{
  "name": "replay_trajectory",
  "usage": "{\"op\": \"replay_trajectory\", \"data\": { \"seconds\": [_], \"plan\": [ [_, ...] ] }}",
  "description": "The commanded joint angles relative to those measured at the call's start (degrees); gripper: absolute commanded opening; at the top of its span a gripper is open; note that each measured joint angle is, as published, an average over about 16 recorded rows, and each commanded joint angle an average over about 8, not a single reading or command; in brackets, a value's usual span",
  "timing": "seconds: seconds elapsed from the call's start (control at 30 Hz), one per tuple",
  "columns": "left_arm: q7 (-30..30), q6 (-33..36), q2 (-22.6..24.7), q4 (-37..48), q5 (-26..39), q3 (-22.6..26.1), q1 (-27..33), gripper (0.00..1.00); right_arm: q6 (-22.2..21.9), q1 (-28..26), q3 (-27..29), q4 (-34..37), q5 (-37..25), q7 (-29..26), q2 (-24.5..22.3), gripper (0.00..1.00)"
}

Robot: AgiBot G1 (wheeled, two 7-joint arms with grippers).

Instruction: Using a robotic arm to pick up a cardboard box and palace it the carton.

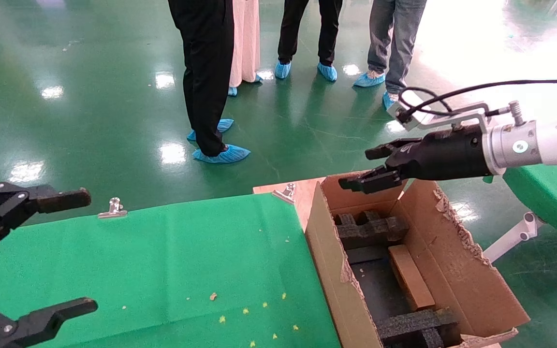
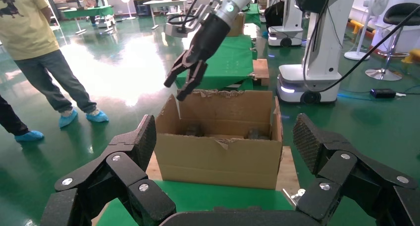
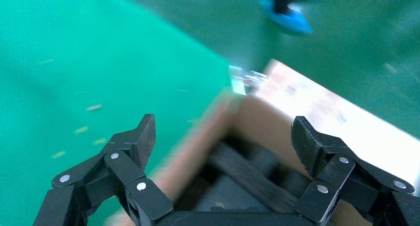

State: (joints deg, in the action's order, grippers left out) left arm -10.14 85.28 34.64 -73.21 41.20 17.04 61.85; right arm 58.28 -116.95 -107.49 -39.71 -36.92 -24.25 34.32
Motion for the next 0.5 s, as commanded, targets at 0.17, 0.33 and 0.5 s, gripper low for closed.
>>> {"op": "replay_trajectory", "data": {
  "seconds": [0.17, 0.33, 0.5],
  "plan": [
    [0.01, -0.01, 0.00, 0.01, -0.01, 0.00, 0.00, 1.00, 0.62, -1.46, 0.68, -4.62, 0.40, 1.63, -1.85, 1.00],
    [0.00, -0.01, 0.00, 0.01, -0.01, 0.01, 0.00, 1.00, 0.92, -0.18, 1.73, -3.77, 0.26, 1.33, -1.37, 1.00],
    [0.02, -0.01, 0.00, 0.03, -0.02, 0.02, 0.01, 1.00, 2.60, 3.33, 7.43, -5.66, -0.05, 2.10, -1.23, 1.00]
  ]
}}
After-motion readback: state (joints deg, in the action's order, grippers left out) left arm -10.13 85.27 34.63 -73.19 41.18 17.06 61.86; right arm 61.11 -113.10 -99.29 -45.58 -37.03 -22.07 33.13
